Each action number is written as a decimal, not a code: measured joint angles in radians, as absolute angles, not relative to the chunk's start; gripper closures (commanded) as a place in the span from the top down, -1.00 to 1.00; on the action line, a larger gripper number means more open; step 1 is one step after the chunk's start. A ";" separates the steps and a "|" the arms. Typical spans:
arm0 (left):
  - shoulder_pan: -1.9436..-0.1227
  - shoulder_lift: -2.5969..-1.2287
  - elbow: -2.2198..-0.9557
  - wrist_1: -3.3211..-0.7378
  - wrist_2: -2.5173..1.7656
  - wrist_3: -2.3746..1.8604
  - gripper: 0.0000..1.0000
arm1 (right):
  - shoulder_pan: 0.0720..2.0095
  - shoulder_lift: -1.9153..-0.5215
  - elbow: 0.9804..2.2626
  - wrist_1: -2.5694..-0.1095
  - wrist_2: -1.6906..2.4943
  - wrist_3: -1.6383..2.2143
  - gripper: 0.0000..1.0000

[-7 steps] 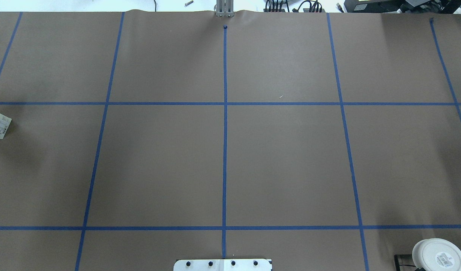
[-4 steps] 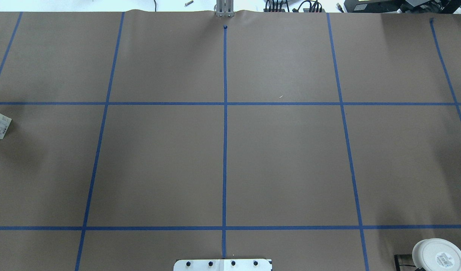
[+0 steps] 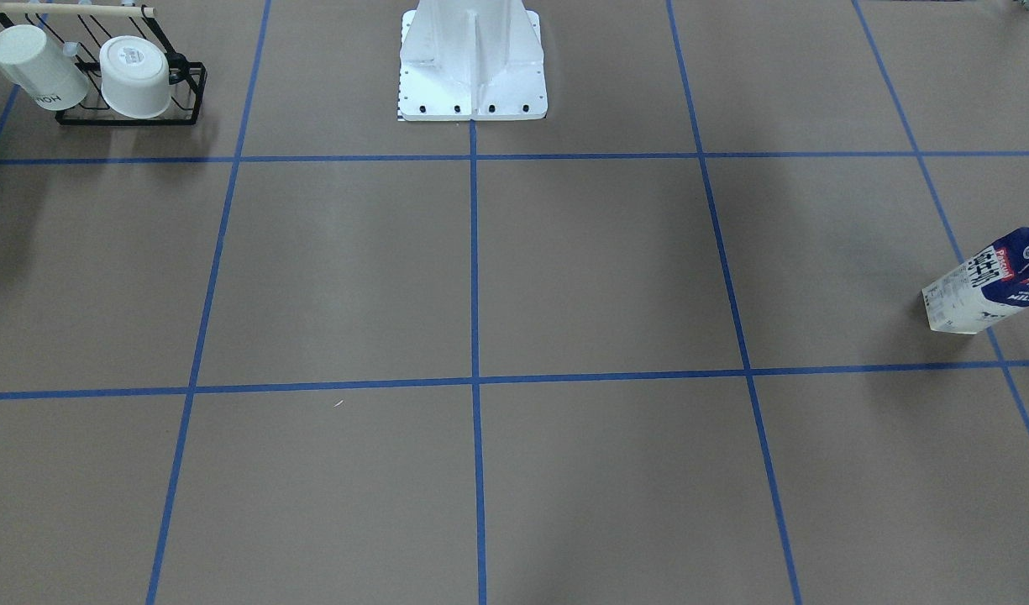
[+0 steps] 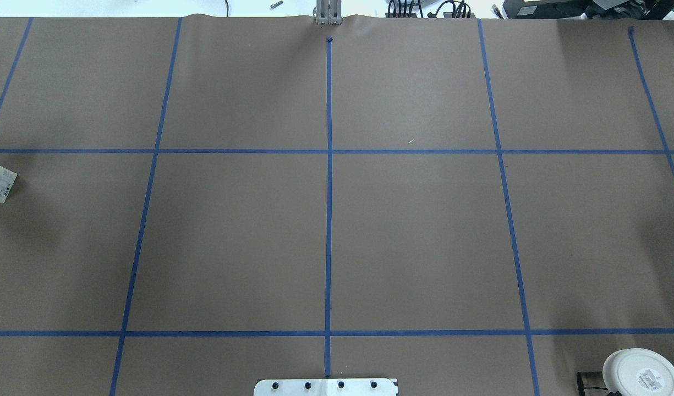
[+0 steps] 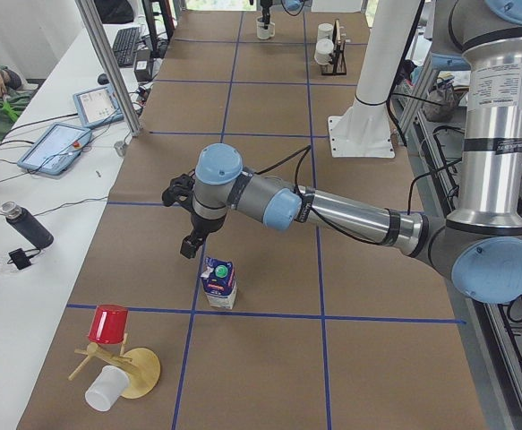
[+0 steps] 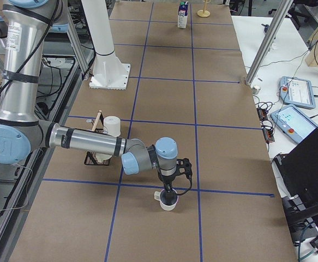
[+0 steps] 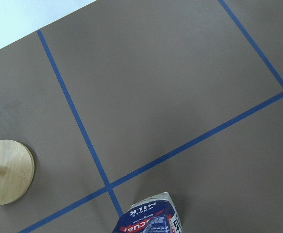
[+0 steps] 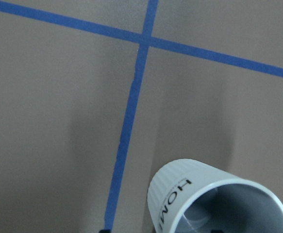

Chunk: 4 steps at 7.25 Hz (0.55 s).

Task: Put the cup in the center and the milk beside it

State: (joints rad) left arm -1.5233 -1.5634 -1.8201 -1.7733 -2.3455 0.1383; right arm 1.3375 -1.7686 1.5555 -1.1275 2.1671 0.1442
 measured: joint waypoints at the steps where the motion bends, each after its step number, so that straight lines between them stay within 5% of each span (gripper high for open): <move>1: -1.523 -1.563 -1.819 -1.773 -2.345 0.138 0.98 | 1.334 -1.774 1.555 -1.127 2.156 0.141 -1.00; 4: -1.523 -1.562 -1.816 -1.773 -2.345 0.138 0.98 | 1.331 -1.771 1.573 -1.128 2.145 0.126 -1.00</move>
State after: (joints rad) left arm -1.5233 -1.5619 -1.8160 -1.7733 -2.3454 0.1381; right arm 1.3306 -1.7713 1.5727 -1.1281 2.1448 0.1263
